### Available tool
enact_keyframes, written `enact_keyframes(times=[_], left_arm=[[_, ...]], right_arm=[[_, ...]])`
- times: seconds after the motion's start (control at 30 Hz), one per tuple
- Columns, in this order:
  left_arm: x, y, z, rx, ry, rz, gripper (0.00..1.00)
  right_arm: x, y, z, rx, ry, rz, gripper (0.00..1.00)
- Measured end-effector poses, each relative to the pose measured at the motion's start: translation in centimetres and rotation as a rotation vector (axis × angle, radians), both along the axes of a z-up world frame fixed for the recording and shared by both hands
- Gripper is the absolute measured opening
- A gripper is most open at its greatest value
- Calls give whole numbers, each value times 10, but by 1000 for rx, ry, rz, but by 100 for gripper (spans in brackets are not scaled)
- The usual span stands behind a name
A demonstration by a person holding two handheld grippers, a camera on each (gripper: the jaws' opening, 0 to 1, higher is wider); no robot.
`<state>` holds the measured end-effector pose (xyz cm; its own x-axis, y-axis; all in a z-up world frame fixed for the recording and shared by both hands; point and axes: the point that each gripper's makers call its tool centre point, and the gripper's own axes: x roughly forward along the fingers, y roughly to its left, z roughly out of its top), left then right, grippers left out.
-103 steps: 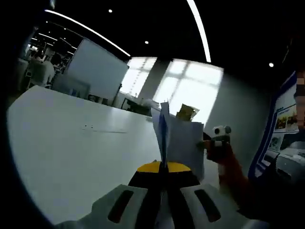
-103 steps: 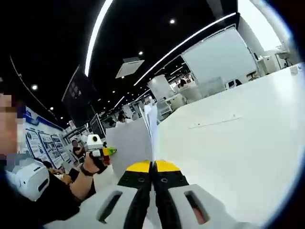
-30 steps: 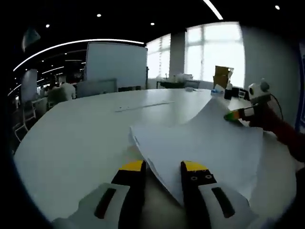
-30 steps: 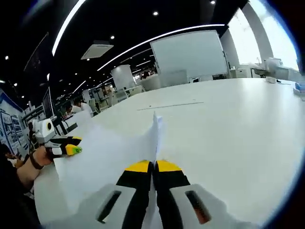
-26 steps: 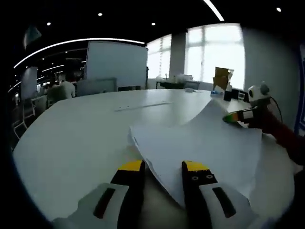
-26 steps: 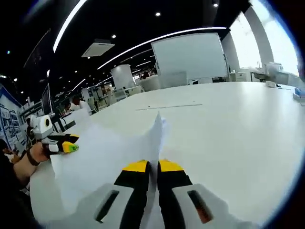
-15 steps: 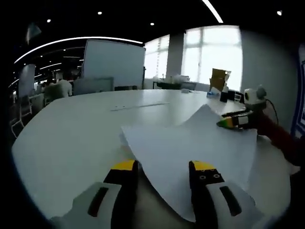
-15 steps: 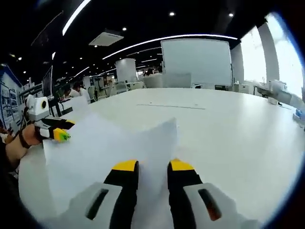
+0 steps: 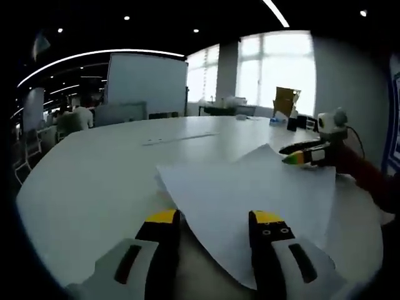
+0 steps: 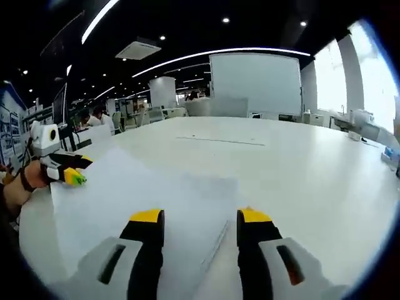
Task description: Organize the stack of printing papers by aligning and flattening the scattered papers on the table
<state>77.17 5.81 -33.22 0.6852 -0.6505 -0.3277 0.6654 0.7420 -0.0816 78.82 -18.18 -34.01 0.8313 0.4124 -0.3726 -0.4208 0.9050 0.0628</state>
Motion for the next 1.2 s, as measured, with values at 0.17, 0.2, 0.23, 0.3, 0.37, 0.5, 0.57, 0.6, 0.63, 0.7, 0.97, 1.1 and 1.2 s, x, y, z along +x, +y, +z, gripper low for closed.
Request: enact_keyframes(times=[0.17, 0.2, 0.23, 0.3, 0.37, 0.5, 0.57, 0.6, 0.63, 0.7, 0.97, 1.1, 1.2], left_arm=[[1, 1, -1, 11, -3, 4, 49], [2, 2, -1, 13, -4, 7, 50], [2, 2, -1, 13, -5, 9, 50], [2, 2, -2, 13, -4, 11, 51], [3, 3, -2, 15, -5, 16, 53], [6, 6, 0, 6, -11, 31, 57], [7, 7, 0, 2, -11, 34, 58], [7, 8, 0, 0, -10, 36, 59], [8, 8, 0, -3, -10, 37, 60], [8, 9, 1, -9, -12, 39, 62], [10, 8, 1, 5, -26, 24, 71], [12, 12, 0, 40, -48, 29, 79], [13, 14, -1, 54, -53, 29, 83]], right_arm=[[0, 1, 1, -2, -13, -4, 49], [0, 2, 1, -2, -13, -4, 50], [0, 2, 1, -1, -13, -3, 51], [0, 3, 1, -3, -13, -2, 52], [-1, 3, 1, -7, -15, -2, 53], [0, 2, 2, -6, -22, -10, 56], [0, 2, 3, -1, -25, -16, 59], [0, 2, 3, 2, -27, -17, 59], [0, 2, 3, 4, -27, -18, 60], [0, 3, 2, 5, -24, -16, 61], [-1, 4, 2, 0, -26, -19, 69], [0, 4, 2, -2, -31, -27, 76], [-1, 4, 2, -1, -34, -29, 81]])
